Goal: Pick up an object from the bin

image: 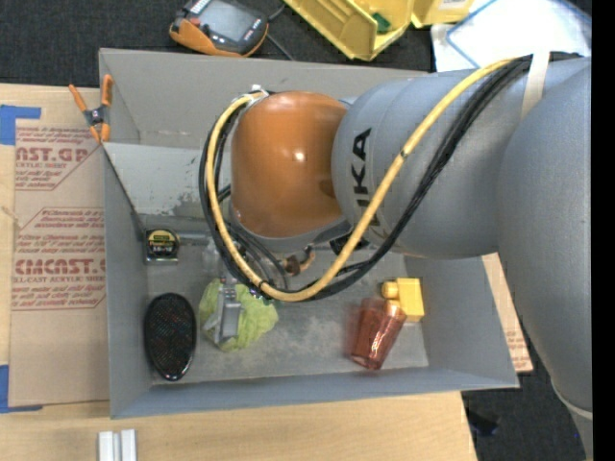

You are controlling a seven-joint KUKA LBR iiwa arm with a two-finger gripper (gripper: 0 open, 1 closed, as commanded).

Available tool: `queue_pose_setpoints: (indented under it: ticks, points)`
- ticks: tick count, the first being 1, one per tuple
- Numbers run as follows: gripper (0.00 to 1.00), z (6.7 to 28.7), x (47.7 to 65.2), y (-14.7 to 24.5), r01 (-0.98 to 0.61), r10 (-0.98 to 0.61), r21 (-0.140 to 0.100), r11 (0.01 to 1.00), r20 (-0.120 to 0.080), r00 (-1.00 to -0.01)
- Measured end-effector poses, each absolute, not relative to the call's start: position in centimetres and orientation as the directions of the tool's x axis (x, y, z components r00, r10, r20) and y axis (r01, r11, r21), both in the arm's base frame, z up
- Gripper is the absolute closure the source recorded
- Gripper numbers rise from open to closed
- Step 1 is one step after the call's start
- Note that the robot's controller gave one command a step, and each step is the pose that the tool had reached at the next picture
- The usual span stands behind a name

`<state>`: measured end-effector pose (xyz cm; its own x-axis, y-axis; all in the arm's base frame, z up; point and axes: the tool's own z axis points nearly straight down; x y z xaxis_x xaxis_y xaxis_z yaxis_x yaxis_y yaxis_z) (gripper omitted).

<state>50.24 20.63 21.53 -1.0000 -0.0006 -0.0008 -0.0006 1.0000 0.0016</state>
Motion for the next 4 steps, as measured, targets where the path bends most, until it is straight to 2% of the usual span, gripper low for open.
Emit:
queue_pose_setpoints:
  ticks: [1,2,3,4]
  points:
    - [0.00,21.3,50.0,17.9,-0.011,-0.011,0.001,1.000,-0.001,-1.000]
    - [0.00,19.2,50.2,14.0,0.000,0.000,0.001,1.000,-0.001,-1.000]
    - [0.00,20.1,54.5,13.7,-0.001,-0.001,0.005,1.000,-0.009,-1.000]
    - [0.00,13.6,51.0,13.9,0.134,0.134,0.003,0.991,0.003,-0.991]
